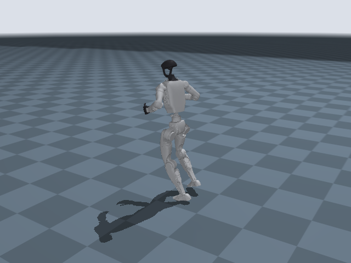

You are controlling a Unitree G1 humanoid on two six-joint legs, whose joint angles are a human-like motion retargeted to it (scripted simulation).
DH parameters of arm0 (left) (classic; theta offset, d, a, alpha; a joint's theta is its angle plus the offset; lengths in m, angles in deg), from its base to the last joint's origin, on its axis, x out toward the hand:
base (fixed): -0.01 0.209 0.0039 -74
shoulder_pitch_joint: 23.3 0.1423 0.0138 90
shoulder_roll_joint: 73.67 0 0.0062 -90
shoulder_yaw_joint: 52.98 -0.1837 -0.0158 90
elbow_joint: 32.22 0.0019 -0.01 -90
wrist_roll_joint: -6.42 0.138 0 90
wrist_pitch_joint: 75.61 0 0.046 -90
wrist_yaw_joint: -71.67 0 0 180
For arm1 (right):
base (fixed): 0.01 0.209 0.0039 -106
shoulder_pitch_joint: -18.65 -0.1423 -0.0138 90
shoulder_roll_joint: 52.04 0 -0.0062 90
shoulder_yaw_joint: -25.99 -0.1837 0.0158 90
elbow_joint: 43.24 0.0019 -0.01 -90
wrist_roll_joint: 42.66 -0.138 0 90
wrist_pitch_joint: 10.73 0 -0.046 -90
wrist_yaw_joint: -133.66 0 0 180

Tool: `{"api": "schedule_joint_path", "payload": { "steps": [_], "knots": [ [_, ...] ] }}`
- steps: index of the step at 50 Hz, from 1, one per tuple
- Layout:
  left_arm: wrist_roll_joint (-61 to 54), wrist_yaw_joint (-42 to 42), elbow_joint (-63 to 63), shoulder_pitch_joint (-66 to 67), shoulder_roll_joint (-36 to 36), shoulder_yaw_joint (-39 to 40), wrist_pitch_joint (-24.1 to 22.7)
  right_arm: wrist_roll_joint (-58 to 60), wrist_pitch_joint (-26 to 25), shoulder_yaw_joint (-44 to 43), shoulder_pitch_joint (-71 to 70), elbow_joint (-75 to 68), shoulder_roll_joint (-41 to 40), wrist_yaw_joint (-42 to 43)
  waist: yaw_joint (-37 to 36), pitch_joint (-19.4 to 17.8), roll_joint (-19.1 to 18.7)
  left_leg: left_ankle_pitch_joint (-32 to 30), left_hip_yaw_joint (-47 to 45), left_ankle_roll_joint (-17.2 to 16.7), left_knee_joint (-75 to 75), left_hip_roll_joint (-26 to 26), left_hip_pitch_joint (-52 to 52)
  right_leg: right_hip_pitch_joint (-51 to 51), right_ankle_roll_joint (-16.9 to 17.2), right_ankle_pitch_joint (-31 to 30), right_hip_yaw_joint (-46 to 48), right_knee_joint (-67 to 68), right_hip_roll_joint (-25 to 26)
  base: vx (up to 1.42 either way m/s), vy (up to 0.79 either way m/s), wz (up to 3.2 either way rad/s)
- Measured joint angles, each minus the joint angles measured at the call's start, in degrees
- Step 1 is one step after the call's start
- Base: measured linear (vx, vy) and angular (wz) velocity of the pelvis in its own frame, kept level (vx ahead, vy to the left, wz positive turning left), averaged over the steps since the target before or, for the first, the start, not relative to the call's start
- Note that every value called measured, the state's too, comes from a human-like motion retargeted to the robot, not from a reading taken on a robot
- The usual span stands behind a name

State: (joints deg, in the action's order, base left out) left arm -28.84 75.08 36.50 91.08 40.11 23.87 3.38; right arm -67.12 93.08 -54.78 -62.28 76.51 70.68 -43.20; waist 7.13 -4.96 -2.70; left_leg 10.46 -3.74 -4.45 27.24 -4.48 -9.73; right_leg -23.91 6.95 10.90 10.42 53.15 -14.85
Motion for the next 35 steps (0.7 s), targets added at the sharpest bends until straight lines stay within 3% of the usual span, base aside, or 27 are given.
{"api": "schedule_joint_path", "payload": {
  "steps": [4, 7, 12, 20, 28, 35],
  "knots": [
    [1.3, 1.7, 7.1, -2.9, -1.6, -0.9, 3.2, 2.6, -2.3, 1.9, -1.5, -6.5, -4.4, -0.5, 0.7, -1.7, 2.3, 18.6, -0.5, 5.7, 7.7, -0.9, -0.8, -1.4, -1.3, 13.5, -0.5, 10.6, -2.1, -0.16, -0.06, -0.35],
    [4.5, 3.1, 15.0, -6.7, -4.6, -2.6, 5.1, 3.8, -3.7, 4.6, -2.5, -13.7, -8.9, -1.6, 0.9, -3.4, 2.9, 24.3, -2.1, 7.7, 12.7, 0.6, -2.3, -2.0, -2.0, 16.9, -0.3, 14.2, -1.8, -0.18, -0.06, -0.31],
    [8.1, 5.4, 21.5, -9.1, -7.5, -5.4, 5.6, 1.7, -4.7, 9.2, -3.7, -19.1, -11.6, -6.0, 1.8, -3.1, 1.4, 19.4, -3.6, 6.4, 7.5, 2.8, -1.3, 0.2, -1.8, 14.1, 1.0, 9.1, 0.4, -0.16, -0.04, -0.54],
    [14.5, 6.8, 22.4, -10.3, -5.0, -7.9, 4.7, -1.3, -5.1, 12.1, -3.2, -20.2, -11.9, -9.8, 3.0, -0.9, 0.7, 10.6, -6.0, 4.3, -5.8, 3.4, 2.9, 5.9, 0.3, 10.6, 0.2, -5.2, 1.9, -0.13, -0.05, -0.64],
    [23.4, 7.5, 29.4, -16.3, -6.8, -10.8, 4.1, 2.0, -6.7, 14.3, -3.5, -30.2, -16.0, -10.9, 3.2, 0.8, 1.6, 8.7, -8.1, 4.0, -12.4, 3.4, 5.3, 11.1, 2.3, 10.2, -2.6, -18.9, 3.1, -0.09, -0.08, -0.56],
    [32.4, 7.2, 44.3, -23.1, -12.3, -14.2, 4.4, 8.1, -8.5, 16.7, -5.8, -47.4, -21.7, -11.0, 2.7, 1.9, 1.4, 6.3, -9.7, 3.5, -16.4, 4.3, 6.9, 14.7, 2.8, 9.6, -4.3, -29.9, 5.5, -0.06, -0.12, -0.50]
  ]
}}
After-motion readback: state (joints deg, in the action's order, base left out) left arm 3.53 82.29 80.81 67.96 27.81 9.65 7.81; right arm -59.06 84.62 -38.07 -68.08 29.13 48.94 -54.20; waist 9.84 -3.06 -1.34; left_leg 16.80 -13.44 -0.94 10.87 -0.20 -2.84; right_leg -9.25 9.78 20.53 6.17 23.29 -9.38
